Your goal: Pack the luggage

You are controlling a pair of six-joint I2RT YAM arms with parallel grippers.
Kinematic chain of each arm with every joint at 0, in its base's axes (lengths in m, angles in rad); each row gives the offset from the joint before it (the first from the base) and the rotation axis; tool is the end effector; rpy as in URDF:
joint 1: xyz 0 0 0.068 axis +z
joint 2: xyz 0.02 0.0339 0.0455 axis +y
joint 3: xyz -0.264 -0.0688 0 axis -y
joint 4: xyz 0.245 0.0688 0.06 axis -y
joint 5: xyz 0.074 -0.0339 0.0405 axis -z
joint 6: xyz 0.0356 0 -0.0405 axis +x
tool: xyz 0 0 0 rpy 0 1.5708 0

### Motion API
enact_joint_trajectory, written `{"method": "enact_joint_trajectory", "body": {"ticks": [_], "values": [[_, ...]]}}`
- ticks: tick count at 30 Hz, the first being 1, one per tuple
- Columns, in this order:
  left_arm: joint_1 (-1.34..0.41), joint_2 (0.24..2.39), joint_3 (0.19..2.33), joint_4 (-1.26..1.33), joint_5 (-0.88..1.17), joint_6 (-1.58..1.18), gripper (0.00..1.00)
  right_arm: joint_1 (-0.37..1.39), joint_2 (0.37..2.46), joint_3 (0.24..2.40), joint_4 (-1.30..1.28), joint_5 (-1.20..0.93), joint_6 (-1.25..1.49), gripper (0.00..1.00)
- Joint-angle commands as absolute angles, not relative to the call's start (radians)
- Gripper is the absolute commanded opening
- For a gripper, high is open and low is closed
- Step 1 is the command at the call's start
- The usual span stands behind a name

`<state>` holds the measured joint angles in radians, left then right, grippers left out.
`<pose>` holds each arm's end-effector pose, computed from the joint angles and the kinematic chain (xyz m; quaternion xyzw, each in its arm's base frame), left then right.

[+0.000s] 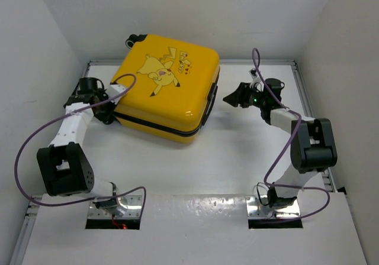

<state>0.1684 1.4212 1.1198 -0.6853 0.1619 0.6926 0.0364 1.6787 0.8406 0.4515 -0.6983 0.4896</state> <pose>0.2894 0.0434 0.2681 0.2698 0.9159 0.0494 0.2931 0.3496 0.0356 0.1958 -0.0109 0.8027 0.4104 0.4326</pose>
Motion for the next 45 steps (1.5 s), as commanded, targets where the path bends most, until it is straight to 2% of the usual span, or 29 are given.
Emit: {"method": "enact_joint_trajectory", "body": {"ticks": [1,3,4,7,10,17,22,23,26,27,28,31,33,37,40,43,44,45], "values": [[0.251,1.437,1.141,-0.63,0.211,0.614,0.02,0.015,1.753,0.979,0.526,-0.618,0.536,0.58],[0.307,1.437,1.155,-0.63,0.288,0.575,0.07,0.009,1.848,1.028,0.515,-0.658,0.612,0.58],[0.316,1.428,1.166,-0.63,0.31,0.562,0.1,0.02,1.867,1.084,0.499,-0.666,0.696,0.54],[0.33,1.396,1.177,-0.63,0.365,0.517,0.16,0.049,1.94,1.098,0.511,-0.701,0.822,0.48],[0.341,1.367,1.2,-0.63,0.387,0.482,0.2,0.075,2.038,1.111,0.544,-0.747,0.932,0.46],[0.35,1.335,1.236,-0.66,0.408,0.472,0.23,0.113,2.238,1.178,0.857,-0.838,1.308,0.47],[0.37,1.335,1.227,-0.669,0.397,0.472,0.23,0.146,2.306,1.241,0.929,-0.85,1.357,0.49],[0.379,1.335,1.227,-0.669,0.397,0.472,0.23,0.149,2.313,1.246,0.94,-0.853,1.362,0.47],[0.379,1.353,1.227,-0.669,0.408,0.46,0.23,0.163,2.315,1.236,0.969,-0.856,1.364,0.28],[0.39,1.353,1.227,-0.669,0.408,0.443,0.23,0.179,2.312,1.214,1.001,-0.865,1.379,0.16],[0.4,1.362,1.239,-0.669,0.42,0.422,0.23,0.183,2.29,1.198,1.028,-0.867,1.379,0.09],[0.413,1.38,1.249,-0.678,0.43,0.364,0.23,0.227,2.211,1.046,1.101,-0.887,1.385,0.0],[0.443,1.391,1.249,-0.701,0.43,0.335,0.23,0.268,2.14,0.977,1.172,-0.923,1.353,0.0],[0.505,1.391,1.235,-0.701,0.474,0.236,0.23,0.327,1.967,0.711,1.186,-0.962,1.243,0.0],[0.532,1.391,1.183,-0.71,0.547,0.154,0.23,0.351,1.869,0.599,1.073,-0.94,1.115,0.02],[0.522,1.381,1.128,-0.695,0.606,0.129,0.23,0.333,1.783,0.554,0.924,-0.878,1.024,0.2],[0.522,1.381,1.118,-0.695,0.62,0.111,0.23,0.293,1.72,0.539,0.848,-0.856,0.959,0.29],[0.512,1.381,1.118,-0.681,0.62,0.11,0.23,0.281,1.692,0.537,0.728,-0.844,0.919,0.31]]}}
